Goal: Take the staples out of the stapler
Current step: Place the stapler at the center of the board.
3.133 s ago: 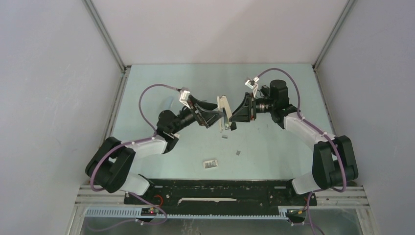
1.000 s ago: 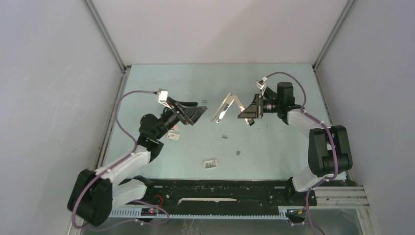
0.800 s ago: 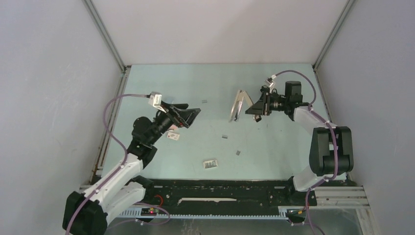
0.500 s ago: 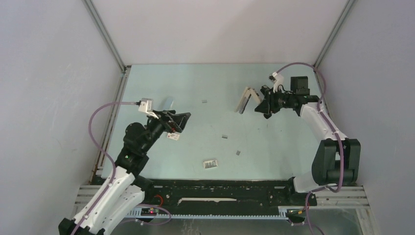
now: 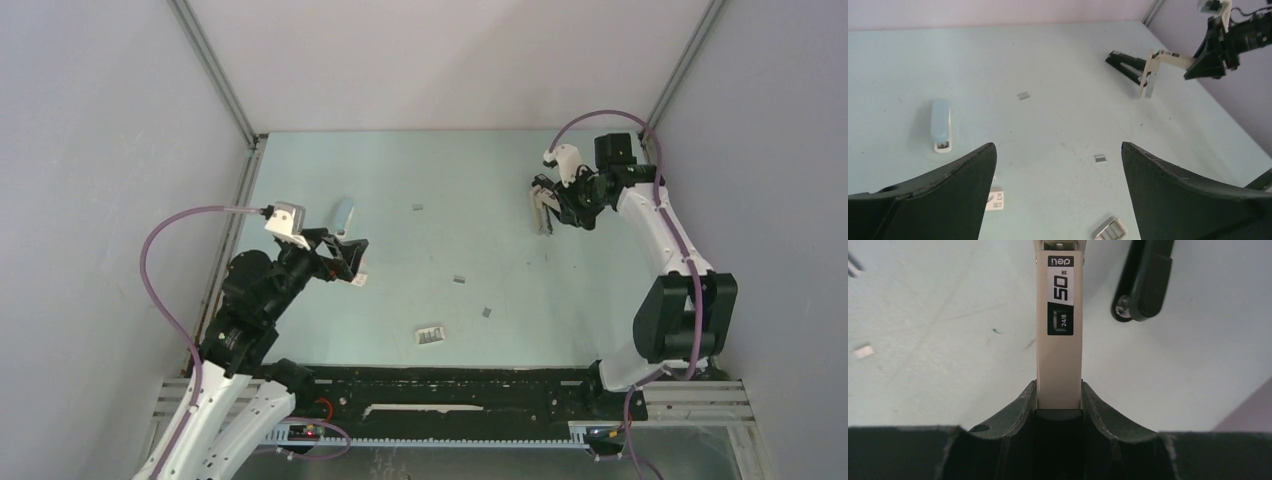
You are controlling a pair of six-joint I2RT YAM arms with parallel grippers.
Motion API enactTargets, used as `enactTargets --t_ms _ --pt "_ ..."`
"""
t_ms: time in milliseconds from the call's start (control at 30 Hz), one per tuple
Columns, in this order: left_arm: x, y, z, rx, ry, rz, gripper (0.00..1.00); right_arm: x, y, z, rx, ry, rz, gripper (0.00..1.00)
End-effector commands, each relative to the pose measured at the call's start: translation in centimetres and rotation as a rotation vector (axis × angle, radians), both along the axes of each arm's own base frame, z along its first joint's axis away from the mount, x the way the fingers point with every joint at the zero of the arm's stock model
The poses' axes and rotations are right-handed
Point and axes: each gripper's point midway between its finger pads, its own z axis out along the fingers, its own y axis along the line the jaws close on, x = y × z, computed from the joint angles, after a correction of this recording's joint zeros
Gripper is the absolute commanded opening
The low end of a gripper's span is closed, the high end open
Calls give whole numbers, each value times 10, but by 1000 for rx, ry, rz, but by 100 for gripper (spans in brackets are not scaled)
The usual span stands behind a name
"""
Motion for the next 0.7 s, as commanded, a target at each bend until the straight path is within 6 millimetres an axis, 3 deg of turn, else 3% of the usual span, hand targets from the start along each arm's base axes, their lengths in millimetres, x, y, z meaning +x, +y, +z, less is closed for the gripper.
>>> enactTargets --t_ms 0,133,367,667 --pt "-1 13 -26 106 37 33 100 26 -21 4 -167 -13 16 0" --pt "-2 14 -29 113 40 34 100 47 -15 -14 -216 44 9 0" --pt "-4 15 -34 116 42 35 100 81 11 -32 -209 68 6 0" --pt "-5 14 -35 116 45 29 100 106 23 -55 -209 67 -29 1"
